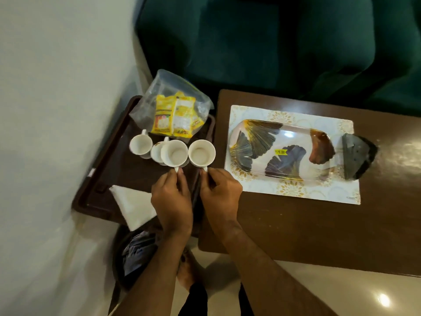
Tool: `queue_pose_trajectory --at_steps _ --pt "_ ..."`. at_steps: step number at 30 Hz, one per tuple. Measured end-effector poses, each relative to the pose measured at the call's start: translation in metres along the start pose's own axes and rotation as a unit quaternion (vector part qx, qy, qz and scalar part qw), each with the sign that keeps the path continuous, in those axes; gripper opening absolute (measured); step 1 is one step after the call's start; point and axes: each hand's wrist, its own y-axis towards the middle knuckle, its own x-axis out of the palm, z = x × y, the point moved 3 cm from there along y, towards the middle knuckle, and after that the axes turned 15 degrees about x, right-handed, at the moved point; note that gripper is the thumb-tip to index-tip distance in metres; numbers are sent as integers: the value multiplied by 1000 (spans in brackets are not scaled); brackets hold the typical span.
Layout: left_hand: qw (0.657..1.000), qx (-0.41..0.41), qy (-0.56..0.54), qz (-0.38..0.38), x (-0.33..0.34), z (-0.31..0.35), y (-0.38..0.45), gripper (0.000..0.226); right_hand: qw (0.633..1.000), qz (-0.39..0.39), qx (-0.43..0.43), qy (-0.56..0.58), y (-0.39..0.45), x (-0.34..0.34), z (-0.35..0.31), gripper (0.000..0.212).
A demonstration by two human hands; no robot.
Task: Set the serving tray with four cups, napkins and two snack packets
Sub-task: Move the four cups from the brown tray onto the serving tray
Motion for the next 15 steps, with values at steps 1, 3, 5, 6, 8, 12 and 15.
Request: queue_pose_trajectory --at_steps 1,3,5,6,8,12,15 --pt "1000 8 -5 -5 8 11 -1 26 1000 5 2 -2 6 -10 7 11" --pt "999 21 -21 -25 27 35 -5 26 1000 23 14 -4 19 -30 25 13" --pt "998 31 -36 -48 45 57 -8 27 998 51 25 -11 30 -48 43 16" --pt "997 36 -45 -57 55 68 -11 27 997 61 31 -17 36 -57 52 16" --pt "994 47 -61 -74 75 90 -17 28 996 77 45 -23 47 -74 74 14" --pt "990 68 -57 -106 111 123 -32 27 991 102 78 -34 67 -102 113 20" --pt "989 79 -58 -112 135 141 -43 28 988 113 95 -33 80 -117 140 21"
